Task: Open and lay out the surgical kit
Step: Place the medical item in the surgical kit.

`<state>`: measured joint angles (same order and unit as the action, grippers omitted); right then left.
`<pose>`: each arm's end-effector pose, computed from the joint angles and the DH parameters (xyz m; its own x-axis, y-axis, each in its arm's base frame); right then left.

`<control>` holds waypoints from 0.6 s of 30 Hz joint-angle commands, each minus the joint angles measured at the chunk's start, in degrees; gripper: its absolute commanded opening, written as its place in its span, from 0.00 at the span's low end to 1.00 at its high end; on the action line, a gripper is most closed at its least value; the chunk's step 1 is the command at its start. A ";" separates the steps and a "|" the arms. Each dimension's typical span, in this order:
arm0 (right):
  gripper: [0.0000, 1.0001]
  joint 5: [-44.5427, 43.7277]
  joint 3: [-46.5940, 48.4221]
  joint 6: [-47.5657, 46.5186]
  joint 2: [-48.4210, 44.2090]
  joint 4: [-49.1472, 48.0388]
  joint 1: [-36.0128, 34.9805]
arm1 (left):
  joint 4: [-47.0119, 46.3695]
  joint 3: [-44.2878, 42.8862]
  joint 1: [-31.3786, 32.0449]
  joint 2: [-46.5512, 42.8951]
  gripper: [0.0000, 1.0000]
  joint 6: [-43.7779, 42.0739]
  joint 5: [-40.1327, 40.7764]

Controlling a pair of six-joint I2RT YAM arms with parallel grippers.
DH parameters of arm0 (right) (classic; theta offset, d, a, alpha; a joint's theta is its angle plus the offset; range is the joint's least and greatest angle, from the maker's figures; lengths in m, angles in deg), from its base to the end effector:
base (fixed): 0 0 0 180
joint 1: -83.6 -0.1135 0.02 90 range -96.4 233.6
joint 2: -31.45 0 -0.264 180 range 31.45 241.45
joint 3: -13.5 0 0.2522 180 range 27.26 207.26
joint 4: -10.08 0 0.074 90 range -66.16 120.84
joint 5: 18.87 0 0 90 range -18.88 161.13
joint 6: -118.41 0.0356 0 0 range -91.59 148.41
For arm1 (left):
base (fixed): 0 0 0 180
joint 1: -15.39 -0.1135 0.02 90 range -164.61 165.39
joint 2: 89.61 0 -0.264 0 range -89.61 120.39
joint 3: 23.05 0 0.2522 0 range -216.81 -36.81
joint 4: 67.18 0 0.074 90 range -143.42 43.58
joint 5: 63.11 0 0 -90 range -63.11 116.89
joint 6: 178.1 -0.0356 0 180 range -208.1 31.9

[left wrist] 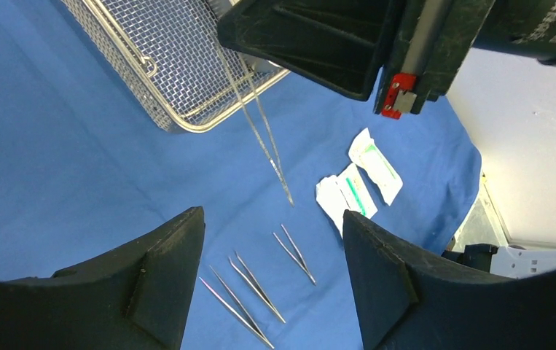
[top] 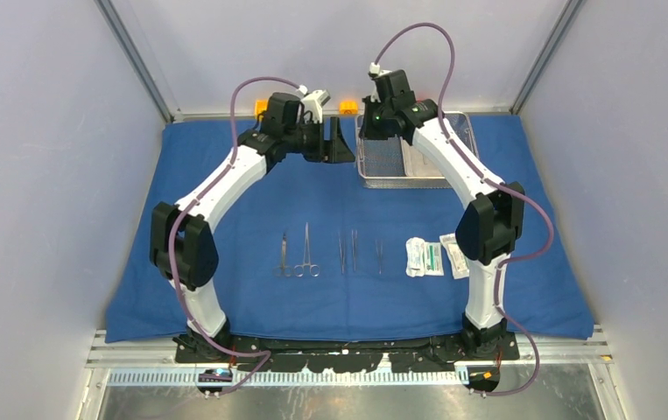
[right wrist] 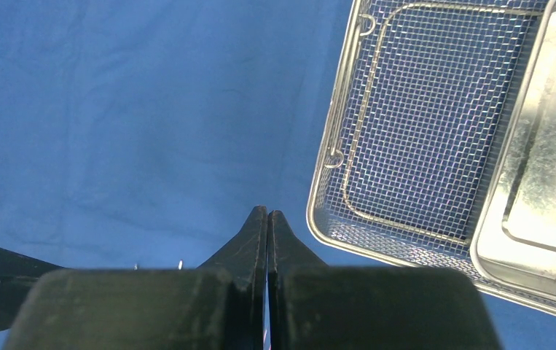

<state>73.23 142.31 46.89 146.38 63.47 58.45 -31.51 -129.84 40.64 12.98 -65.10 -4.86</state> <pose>0.4164 0.1970 0.3437 -0.6889 0.0265 -0.7243 -0.2445 0.9323 0.2667 0.3701 -0.1953 0.3352 -0.7350 -0.0207 -0.6778 0.5231 0.6187 -0.5861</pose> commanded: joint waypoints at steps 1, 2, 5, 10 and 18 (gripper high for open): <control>0.00 -0.49 -1.04 1.29 -4.41 -3.16 -0.52 | -5.56 -0.46 1.29 -1.65 0.71 1.02 1.68; 0.00 -0.34 -1.27 1.43 -4.54 -3.23 -0.65 | -5.67 -0.85 1.55 -1.25 0.71 0.98 1.87; 0.00 -0.06 -1.98 1.43 -5.12 -3.49 -0.73 | -5.88 -2.02 2.14 -0.20 0.70 0.51 3.41; 0.00 0.29 -3.36 1.62 -6.24 -4.03 -0.70 | -5.26 -3.98 2.39 2.55 0.68 -0.75 4.81; 0.00 0.84 -4.03 1.73 -6.35 -4.48 -0.70 | -5.11 -6.38 3.22 6.19 0.66 -0.34 3.73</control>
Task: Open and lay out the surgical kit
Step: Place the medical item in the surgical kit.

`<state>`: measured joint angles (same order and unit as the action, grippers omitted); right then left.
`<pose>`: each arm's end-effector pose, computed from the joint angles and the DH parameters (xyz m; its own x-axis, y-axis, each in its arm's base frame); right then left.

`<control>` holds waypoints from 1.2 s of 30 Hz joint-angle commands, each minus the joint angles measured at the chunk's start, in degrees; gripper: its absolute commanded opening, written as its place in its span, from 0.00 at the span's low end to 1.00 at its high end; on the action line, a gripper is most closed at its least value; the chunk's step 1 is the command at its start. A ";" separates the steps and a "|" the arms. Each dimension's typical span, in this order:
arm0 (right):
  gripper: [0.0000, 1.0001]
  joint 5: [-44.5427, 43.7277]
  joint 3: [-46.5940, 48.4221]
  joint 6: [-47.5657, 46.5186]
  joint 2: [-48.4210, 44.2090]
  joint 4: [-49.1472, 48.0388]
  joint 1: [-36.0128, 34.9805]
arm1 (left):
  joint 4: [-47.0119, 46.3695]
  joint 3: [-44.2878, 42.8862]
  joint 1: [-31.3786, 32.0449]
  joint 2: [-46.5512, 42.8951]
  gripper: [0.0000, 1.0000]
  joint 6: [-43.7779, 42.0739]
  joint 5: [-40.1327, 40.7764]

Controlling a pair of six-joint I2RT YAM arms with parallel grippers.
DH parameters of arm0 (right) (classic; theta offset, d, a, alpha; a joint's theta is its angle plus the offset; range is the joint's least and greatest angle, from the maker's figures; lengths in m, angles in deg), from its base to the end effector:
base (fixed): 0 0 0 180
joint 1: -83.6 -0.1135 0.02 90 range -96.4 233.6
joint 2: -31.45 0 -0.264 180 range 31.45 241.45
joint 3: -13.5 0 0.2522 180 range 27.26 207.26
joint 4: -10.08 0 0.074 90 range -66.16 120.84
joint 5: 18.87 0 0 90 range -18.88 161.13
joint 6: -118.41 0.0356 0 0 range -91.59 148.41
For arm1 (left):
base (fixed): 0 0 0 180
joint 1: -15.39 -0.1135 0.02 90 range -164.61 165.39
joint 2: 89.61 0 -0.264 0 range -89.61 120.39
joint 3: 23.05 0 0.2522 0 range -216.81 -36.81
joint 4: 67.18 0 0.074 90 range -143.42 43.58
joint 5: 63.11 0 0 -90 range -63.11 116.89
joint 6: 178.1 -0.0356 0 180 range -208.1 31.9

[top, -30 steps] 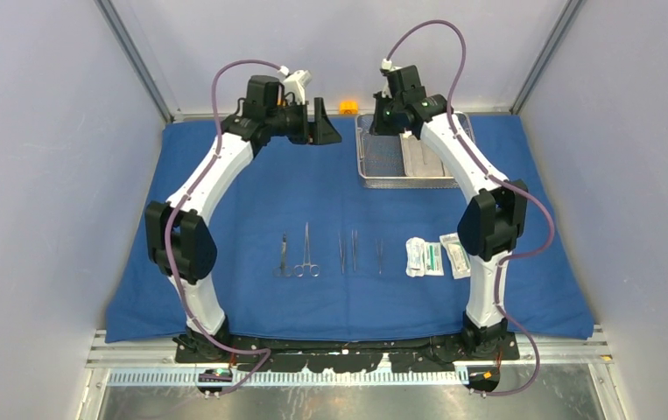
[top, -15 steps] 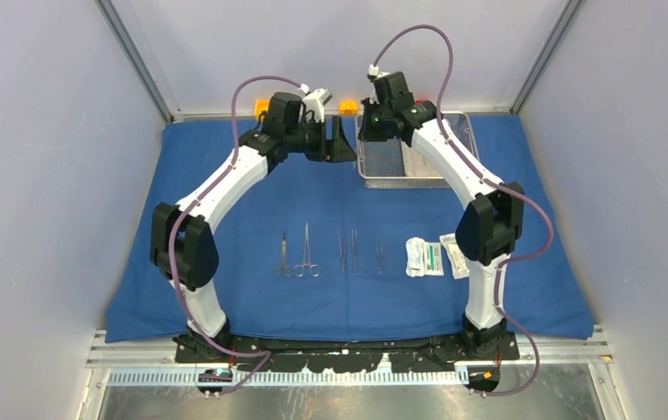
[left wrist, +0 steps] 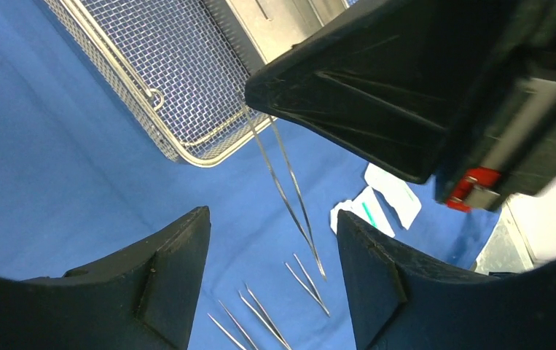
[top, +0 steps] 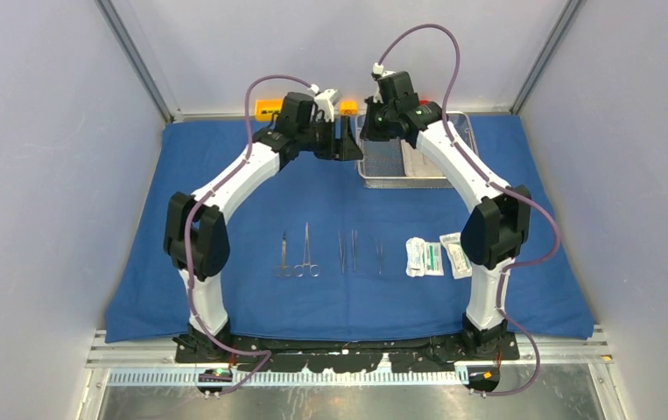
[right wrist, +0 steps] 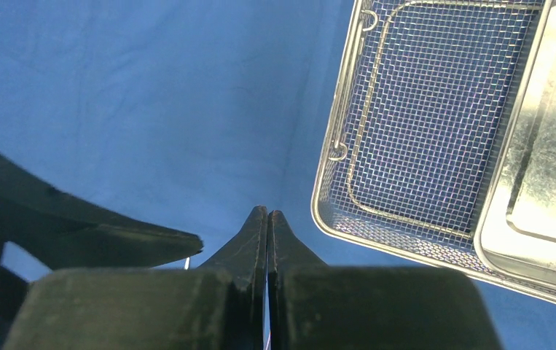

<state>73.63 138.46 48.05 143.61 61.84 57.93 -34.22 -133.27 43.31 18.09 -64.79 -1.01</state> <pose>0.4056 0.1966 0.3450 -0.6895 0.0412 -0.7231 -0.2459 0.9258 0.2872 0.3838 -0.2222 0.3227 -0.7159 -0.0164 -0.6980 0.5303 0.6375 -0.5589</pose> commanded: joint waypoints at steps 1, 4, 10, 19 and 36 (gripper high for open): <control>0.00 0.48 -0.27 0.57 -3.50 -2.84 -0.21 | -2.68 -3.20 0.53 1.41 0.65 -0.26 -0.32; 0.00 0.72 -0.45 0.83 -3.39 -3.01 -0.23 | -2.92 -4.21 0.72 2.49 0.65 0.31 -0.88; 0.00 1.15 -0.35 0.90 -3.02 -3.02 -0.24 | -2.57 -6.57 0.82 4.51 0.58 0.87 -1.52; 0.00 1.53 -0.32 0.92 -2.49 -3.02 -0.24 | -1.33 -10.28 0.82 6.99 0.43 1.75 -3.04; 0.00 1.98 0.53 0.88 -1.54 -2.97 -0.17 | -0.83 -9.98 0.80 7.46 0.32 1.33 -2.75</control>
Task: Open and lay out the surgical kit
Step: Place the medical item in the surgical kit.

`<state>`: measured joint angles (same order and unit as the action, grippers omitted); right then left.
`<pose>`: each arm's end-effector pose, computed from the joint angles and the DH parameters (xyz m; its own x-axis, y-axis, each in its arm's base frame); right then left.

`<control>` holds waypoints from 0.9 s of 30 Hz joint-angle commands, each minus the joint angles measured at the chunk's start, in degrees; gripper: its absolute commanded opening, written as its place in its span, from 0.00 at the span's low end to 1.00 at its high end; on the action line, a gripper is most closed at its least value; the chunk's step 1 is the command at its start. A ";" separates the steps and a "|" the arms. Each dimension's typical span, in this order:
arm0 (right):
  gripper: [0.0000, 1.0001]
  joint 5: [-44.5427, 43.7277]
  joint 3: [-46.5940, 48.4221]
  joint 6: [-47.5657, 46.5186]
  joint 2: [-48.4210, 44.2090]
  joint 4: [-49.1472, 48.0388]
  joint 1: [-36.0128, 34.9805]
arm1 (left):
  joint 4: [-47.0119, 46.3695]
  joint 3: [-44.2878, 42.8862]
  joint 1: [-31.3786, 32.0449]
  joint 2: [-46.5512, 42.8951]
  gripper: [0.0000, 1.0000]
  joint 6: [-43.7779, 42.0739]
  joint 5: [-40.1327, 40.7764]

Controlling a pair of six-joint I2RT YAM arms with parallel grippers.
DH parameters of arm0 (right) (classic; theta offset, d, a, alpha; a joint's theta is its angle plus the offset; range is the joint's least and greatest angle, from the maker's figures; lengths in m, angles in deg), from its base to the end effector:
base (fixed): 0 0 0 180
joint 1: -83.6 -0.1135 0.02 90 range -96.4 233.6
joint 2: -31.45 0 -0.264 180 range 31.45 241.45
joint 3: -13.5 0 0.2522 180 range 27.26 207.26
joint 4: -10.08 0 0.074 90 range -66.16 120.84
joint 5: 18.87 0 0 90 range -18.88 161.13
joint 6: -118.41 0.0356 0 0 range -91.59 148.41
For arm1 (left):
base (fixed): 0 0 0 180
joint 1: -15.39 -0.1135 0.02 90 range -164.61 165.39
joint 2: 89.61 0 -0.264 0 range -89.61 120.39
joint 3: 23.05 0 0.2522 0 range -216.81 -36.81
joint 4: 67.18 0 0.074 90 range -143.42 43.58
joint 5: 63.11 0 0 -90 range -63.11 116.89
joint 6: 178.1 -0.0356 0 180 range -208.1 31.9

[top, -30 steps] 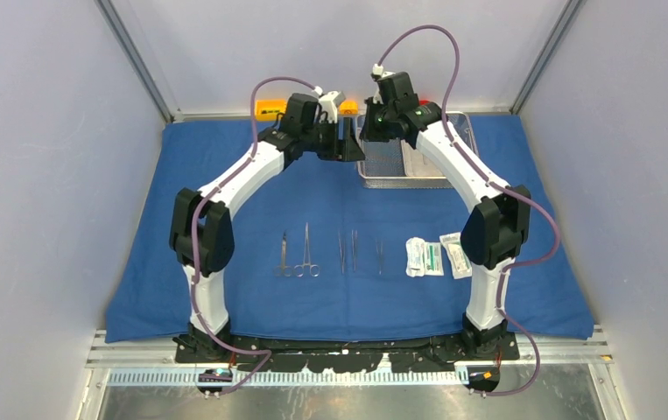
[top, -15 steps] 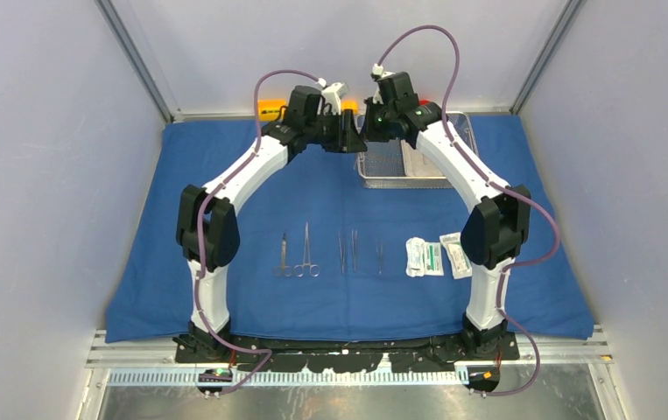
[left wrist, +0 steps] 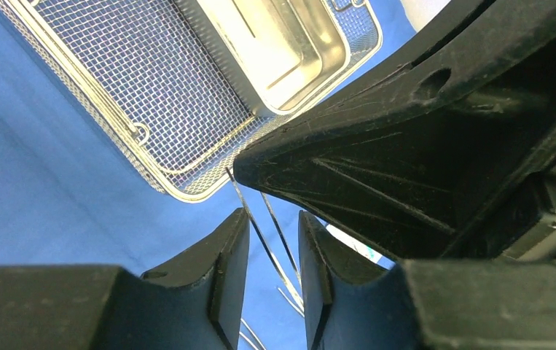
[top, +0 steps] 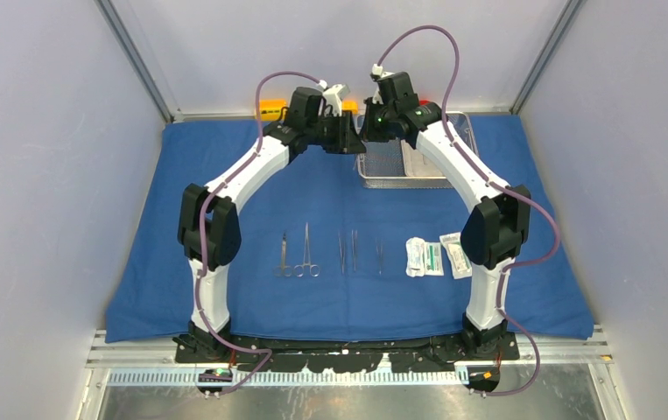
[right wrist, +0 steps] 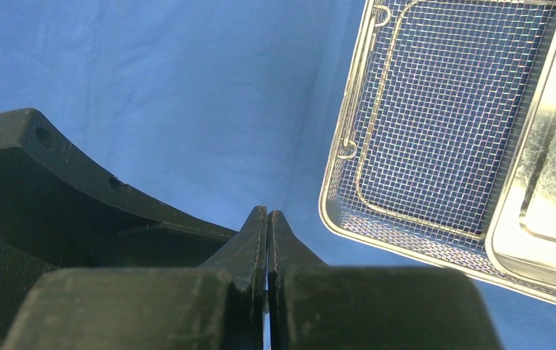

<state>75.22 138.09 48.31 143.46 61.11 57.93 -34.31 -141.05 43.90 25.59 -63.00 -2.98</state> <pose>0.4052 0.1976 0.3451 -0.6912 0.0445 -0.7213 -0.2629 0.9143 0.3083 0.4090 -0.2423 0.3121 -0.7350 -0.0194 -0.6778 0.5310 0.6052 -0.5931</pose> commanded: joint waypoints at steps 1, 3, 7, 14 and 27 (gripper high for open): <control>0.00 0.45 0.91 0.66 -1.32 -2.21 -0.17 | -0.51 -2.38 0.22 0.11 0.31 -0.65 -0.74; 0.00 0.63 1.00 0.71 -1.32 -2.21 -0.22 | -0.17 -2.81 0.23 0.33 0.28 -1.16 -0.31; 0.00 0.89 1.22 0.61 -1.24 -2.03 -0.18 | 1.29 -3.99 0.44 0.75 0.24 -2.71 0.57; 0.00 1.44 1.59 0.70 -1.02 -1.77 -0.17 | 3.65 -5.08 1.18 0.87 0.18 -5.60 2.73; 0.12 1.94 1.36 -1.31 -2.28 -1.77 -0.11 | 2.88 1.69 1.50 -4.06 0.03 -5.22 6.71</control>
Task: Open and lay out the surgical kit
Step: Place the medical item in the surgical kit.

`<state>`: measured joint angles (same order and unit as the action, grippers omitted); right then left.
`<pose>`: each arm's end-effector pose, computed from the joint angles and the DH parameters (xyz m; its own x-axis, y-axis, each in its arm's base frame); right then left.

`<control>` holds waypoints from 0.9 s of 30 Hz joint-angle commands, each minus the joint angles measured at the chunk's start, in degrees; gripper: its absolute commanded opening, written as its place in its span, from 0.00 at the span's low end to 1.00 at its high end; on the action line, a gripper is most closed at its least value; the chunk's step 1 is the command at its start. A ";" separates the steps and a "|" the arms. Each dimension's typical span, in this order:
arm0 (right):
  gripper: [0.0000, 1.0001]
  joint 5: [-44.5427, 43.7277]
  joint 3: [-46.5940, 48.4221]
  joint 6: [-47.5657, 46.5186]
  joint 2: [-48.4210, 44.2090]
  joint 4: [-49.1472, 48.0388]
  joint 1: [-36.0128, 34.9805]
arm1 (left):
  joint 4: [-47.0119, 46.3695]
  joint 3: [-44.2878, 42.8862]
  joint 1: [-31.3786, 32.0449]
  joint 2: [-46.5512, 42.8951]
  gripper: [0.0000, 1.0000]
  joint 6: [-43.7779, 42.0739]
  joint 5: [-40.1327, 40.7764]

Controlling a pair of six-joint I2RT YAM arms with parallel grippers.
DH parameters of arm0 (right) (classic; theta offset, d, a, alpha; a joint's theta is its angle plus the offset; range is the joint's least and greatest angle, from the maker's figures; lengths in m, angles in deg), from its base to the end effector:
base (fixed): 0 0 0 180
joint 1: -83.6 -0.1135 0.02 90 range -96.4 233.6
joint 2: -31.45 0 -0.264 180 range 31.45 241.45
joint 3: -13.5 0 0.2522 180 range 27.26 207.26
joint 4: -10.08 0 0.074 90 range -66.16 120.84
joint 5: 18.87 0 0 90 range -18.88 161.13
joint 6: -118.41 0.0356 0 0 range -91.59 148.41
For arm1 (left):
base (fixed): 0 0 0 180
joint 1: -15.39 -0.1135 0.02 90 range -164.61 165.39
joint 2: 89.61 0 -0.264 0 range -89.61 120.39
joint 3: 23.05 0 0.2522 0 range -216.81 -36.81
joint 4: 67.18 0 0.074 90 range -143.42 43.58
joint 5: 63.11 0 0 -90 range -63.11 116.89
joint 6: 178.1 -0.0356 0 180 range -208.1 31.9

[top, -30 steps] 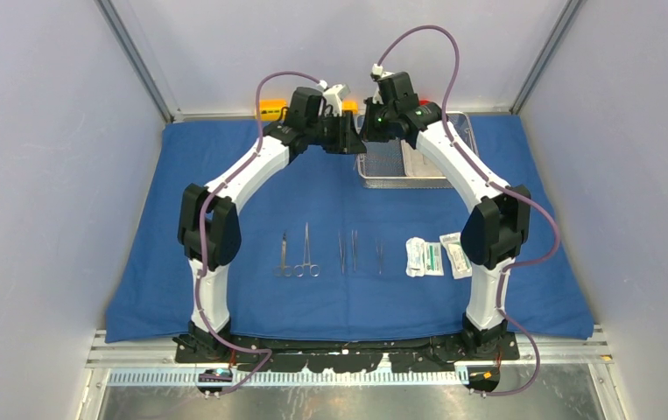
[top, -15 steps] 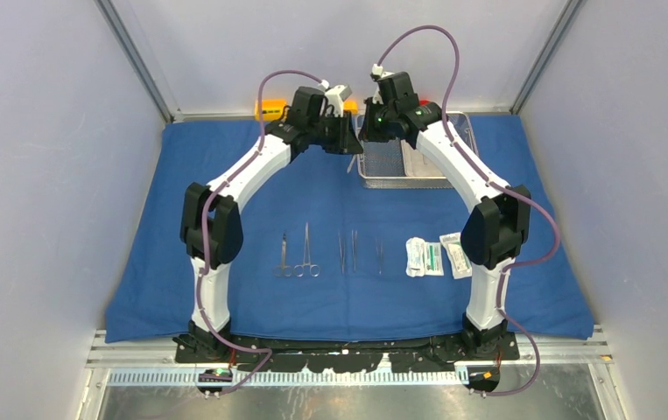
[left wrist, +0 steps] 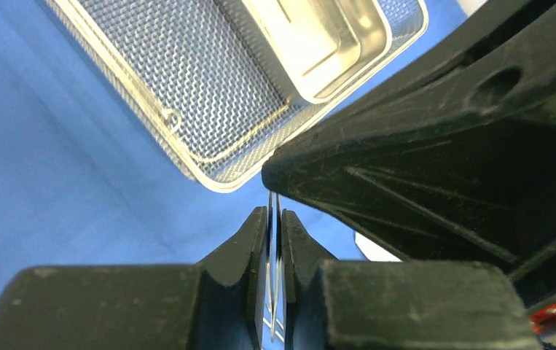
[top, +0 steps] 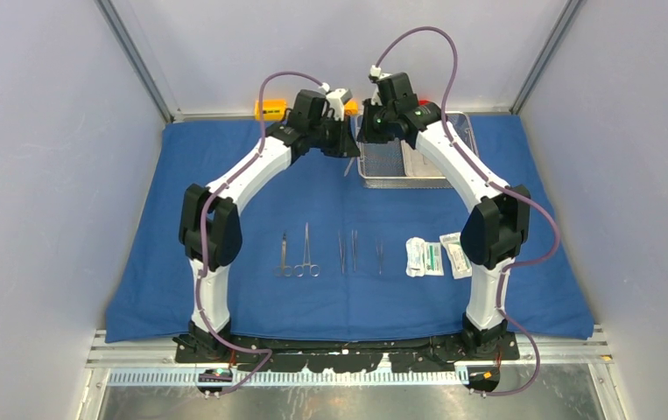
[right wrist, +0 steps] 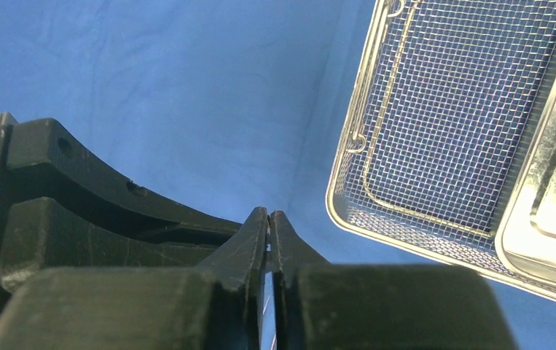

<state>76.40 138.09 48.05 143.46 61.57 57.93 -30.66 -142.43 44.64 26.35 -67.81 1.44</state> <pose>0.4044 0.1980 0.3444 -0.6998 0.0350 -0.7135 -0.2767 0.9076 0.3159 0.4080 -0.2460 0.3079 -0.7088 0.0381 -0.7044 0.5432 0.6665 -0.5106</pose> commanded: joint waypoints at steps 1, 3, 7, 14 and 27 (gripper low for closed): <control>0.16 0.62 1.40 -1.48 -2.49 -2.23 -0.09 | -0.89 4.15 0.91 -5.51 0.01 -0.04 3.11; 0.24 0.29 1.38 -2.24 -3.19 -2.24 0.07 | -0.85 6.42 1.18 -7.25 0.00 0.62 5.38; 0.39 0.18 1.59 -3.54 -5.03 -1.91 1.33 | -0.33 11.21 2.53 -10.91 0.01 2.17 9.90; 0.42 -2.07 3.42 -7.89 -7.93 2.57 5.21 | 1.12 17.98 7.35 -13.65 0.00 10.47 14.77; 0.42 -2.15 -12.80 -7.33 -19.49 0.55 12.83 | 14.37 15.46 22.91 -7.43 0.00 26.52 36.96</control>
<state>74.72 129.65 41.41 128.57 64.65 71.15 -20.78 -124.55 64.20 16.65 -47.77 30.09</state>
